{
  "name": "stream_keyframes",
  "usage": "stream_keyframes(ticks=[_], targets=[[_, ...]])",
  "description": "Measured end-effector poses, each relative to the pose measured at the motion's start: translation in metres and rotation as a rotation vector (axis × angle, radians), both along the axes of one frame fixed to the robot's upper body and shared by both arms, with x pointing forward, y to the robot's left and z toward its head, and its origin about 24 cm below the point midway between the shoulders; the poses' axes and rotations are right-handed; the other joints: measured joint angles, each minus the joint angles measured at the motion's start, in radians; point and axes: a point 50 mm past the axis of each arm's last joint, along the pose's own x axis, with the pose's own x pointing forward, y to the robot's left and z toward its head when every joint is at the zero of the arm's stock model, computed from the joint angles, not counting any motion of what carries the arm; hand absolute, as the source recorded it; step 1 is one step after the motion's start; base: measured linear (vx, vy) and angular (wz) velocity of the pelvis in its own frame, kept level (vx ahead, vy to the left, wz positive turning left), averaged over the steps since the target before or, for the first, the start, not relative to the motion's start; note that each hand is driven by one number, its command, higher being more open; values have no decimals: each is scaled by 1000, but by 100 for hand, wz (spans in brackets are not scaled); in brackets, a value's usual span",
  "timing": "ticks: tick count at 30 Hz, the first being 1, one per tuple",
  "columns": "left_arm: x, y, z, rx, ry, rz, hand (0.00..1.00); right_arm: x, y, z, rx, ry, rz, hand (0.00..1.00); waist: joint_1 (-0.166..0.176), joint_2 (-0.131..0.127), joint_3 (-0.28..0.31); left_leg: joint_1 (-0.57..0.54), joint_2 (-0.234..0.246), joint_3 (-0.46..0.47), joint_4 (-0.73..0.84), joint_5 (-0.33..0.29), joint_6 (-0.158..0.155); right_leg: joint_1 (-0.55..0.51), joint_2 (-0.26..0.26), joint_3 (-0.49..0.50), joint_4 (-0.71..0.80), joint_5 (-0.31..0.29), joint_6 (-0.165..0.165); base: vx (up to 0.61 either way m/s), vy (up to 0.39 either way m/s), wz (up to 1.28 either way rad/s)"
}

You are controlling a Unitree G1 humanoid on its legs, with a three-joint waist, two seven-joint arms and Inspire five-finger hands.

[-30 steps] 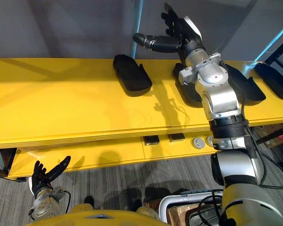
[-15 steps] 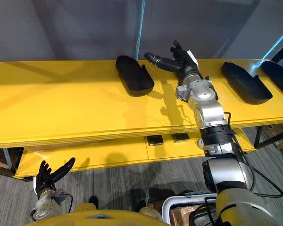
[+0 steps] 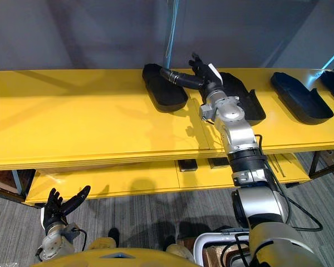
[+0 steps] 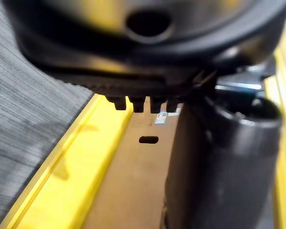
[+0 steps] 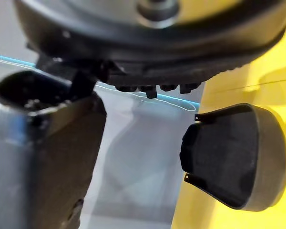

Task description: Walk over and take three plastic housings, then place them on the shelf

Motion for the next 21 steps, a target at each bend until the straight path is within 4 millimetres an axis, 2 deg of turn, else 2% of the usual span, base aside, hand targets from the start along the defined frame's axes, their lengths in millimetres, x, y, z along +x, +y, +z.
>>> stream_keyframes(ticks=[9, 21], targets=[[0, -1, 0, -1, 1, -4, 100, -3, 0, -25, -49, 71, -28, 100, -1, -3, 7, 0, 0, 0, -1, 0, 0, -1, 0, 0, 2, -1, 0, 0, 0, 0], [0, -2, 0, -3, 2, -10, 100, -7, 0, -41, -71, 120, -38, 100, -1, -6, 26, -3, 0, 3, -1, 0, 0, -9, -1, 4, 6, -2, 0, 0, 0, 0]])
